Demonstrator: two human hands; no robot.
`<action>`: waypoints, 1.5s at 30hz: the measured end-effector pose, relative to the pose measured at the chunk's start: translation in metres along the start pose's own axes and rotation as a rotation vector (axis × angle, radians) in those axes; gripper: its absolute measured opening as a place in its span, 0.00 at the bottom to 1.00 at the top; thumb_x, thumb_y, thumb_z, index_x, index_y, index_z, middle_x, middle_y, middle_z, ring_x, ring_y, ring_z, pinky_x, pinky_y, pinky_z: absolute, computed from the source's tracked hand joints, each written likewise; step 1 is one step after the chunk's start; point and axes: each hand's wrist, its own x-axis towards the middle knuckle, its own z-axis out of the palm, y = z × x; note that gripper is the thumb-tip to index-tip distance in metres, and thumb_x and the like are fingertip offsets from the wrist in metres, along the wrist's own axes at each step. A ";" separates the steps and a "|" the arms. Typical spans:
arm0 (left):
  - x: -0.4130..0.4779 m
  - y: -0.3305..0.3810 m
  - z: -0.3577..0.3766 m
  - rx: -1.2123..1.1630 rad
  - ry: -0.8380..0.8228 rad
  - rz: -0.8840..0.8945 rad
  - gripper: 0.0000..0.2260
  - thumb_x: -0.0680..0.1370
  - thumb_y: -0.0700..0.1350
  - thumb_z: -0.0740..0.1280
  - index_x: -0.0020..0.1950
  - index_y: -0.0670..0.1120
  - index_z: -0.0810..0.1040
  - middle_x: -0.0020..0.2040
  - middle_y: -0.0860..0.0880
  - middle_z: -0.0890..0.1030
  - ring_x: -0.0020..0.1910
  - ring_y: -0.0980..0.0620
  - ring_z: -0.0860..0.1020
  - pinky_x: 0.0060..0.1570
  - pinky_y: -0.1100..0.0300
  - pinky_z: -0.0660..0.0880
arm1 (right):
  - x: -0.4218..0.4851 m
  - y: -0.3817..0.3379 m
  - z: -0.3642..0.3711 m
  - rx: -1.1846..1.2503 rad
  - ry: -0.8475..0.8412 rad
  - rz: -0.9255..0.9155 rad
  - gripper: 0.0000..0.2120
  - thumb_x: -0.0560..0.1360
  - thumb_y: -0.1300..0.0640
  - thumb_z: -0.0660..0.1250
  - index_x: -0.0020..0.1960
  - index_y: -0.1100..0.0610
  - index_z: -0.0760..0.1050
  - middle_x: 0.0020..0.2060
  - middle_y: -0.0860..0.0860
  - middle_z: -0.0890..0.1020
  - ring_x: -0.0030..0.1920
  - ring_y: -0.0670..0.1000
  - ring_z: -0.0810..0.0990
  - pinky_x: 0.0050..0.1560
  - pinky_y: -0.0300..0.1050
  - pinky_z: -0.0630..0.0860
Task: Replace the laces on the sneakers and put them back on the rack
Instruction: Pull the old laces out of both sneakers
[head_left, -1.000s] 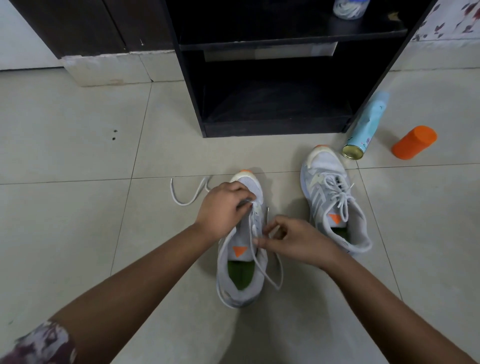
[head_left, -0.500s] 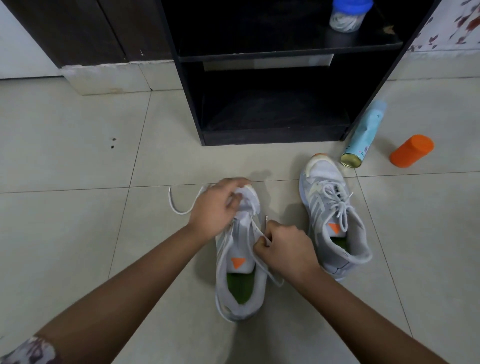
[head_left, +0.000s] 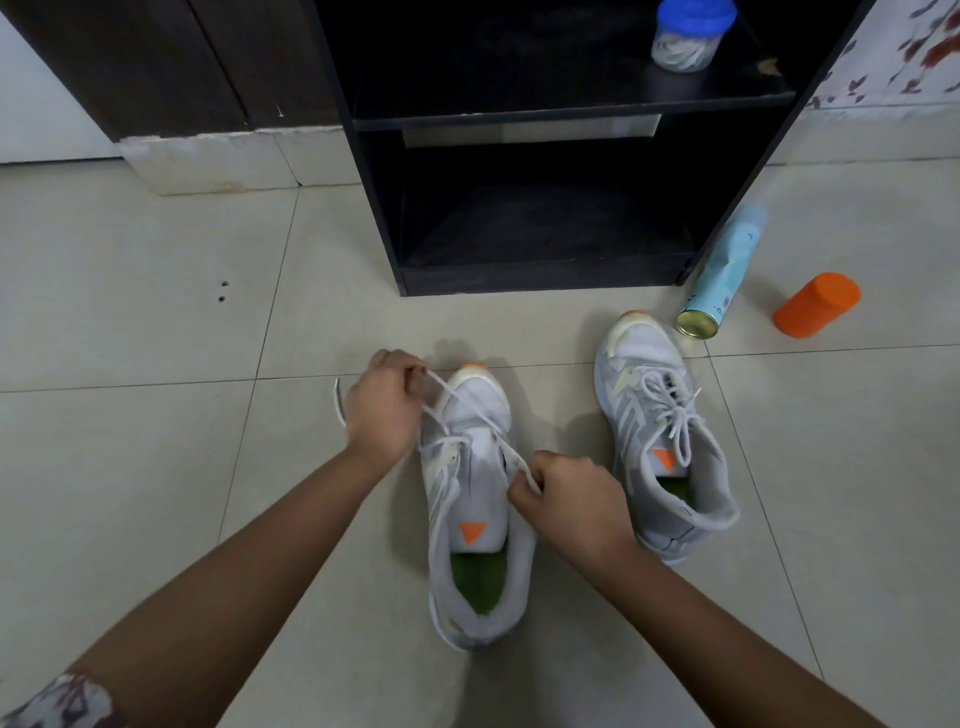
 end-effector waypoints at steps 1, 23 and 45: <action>-0.001 -0.005 0.000 0.034 -0.007 -0.045 0.08 0.79 0.42 0.61 0.52 0.46 0.80 0.53 0.46 0.78 0.49 0.43 0.78 0.50 0.53 0.69 | 0.000 -0.001 0.000 -0.005 -0.008 0.001 0.20 0.75 0.47 0.60 0.32 0.55 0.57 0.39 0.58 0.80 0.43 0.62 0.78 0.36 0.44 0.63; 0.005 0.006 -0.007 0.504 -0.177 0.359 0.15 0.76 0.44 0.64 0.62 0.52 0.76 0.62 0.51 0.75 0.64 0.48 0.72 0.69 0.47 0.55 | -0.004 0.000 0.000 0.024 -0.043 0.007 0.18 0.75 0.48 0.59 0.32 0.57 0.60 0.30 0.51 0.70 0.36 0.57 0.75 0.35 0.43 0.63; -0.009 0.007 0.013 0.302 -0.255 0.785 0.14 0.77 0.53 0.58 0.56 0.59 0.80 0.58 0.56 0.78 0.62 0.53 0.73 0.68 0.46 0.59 | -0.004 -0.002 0.004 0.025 -0.064 0.012 0.17 0.75 0.48 0.59 0.33 0.56 0.61 0.32 0.51 0.71 0.39 0.58 0.76 0.36 0.43 0.63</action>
